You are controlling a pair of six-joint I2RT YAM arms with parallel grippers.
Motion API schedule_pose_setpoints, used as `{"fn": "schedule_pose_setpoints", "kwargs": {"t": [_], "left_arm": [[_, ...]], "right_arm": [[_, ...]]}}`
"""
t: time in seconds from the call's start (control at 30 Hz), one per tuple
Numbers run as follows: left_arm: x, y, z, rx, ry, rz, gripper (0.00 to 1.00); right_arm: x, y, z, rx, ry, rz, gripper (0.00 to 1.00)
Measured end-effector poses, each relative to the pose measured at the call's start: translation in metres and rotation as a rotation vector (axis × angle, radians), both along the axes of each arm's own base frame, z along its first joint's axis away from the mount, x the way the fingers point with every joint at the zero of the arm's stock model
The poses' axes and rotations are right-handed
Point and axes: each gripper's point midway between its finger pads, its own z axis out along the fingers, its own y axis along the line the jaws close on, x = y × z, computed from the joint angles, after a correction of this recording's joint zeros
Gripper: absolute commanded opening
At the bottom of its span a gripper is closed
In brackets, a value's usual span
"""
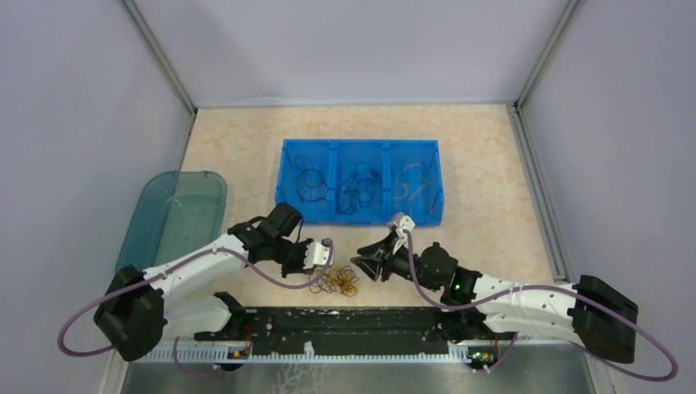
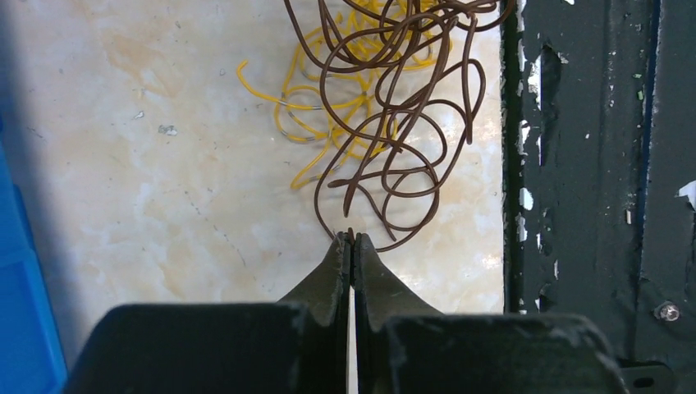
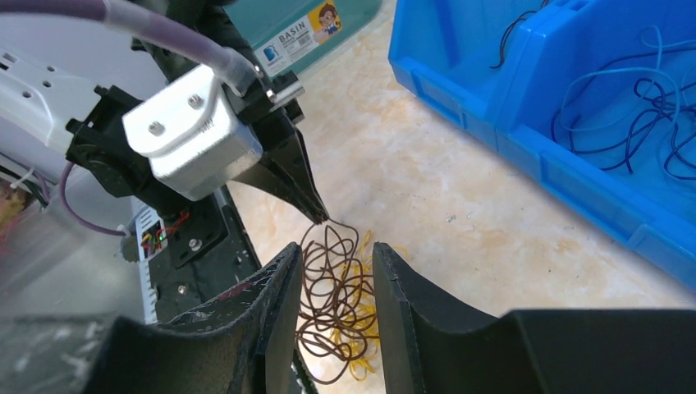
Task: Untangle the cables
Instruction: Untie the cable.
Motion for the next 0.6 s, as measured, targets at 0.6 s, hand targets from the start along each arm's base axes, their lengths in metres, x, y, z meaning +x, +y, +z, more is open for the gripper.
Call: {"fn": "schedule_pose_setpoints", "kwargs": {"t": [0.6], "left_arm": [[0.033,-0.052,0.245,-0.314,-0.254,-0.095,0.0]], "right_arm": [[0.006,0.017,0.019,-0.002,-0.071,0.03,0.69]]}}
